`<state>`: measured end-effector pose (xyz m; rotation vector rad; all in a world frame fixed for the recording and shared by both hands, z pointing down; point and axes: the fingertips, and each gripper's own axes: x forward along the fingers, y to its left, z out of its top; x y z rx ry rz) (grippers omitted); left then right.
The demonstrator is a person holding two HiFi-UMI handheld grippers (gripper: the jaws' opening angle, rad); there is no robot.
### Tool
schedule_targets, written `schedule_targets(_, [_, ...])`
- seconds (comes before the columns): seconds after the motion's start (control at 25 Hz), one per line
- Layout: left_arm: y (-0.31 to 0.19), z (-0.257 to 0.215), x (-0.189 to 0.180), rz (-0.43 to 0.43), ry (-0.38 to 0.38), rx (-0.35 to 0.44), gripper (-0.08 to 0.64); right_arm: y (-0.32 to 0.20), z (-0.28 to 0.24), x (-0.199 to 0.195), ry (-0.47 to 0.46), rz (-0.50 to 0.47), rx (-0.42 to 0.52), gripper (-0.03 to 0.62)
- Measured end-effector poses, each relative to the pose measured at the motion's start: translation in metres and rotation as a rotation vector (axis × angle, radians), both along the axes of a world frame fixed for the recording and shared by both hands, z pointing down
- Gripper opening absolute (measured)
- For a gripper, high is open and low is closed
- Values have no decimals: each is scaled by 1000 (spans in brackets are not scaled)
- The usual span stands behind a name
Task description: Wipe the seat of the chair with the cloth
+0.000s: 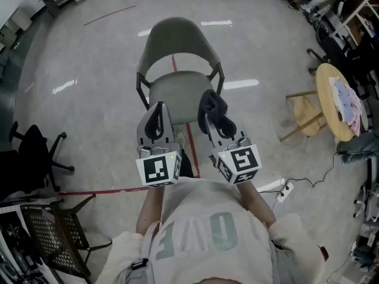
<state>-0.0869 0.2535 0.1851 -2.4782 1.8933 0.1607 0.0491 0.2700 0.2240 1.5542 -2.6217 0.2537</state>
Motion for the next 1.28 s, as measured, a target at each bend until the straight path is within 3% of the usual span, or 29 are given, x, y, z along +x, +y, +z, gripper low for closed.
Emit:
schedule_targets(0.32, [-139,-32,-45,26,7,34,11,-142,-30,-45,9,23,29,54])
schedule_targets(0.64, [-245,-25,-82,52,29,11,10,-235,-25,-73,6,88,14,54])
schedule_targets(0.92, [-287,-20,-64,64,54,-15,10,-266,-15,-48,14,129,-38,54])
schedule_targets(1.28, [-301,-25,-43,30,29,-26,11,-296,-12,-45,-4,34,-58,54])
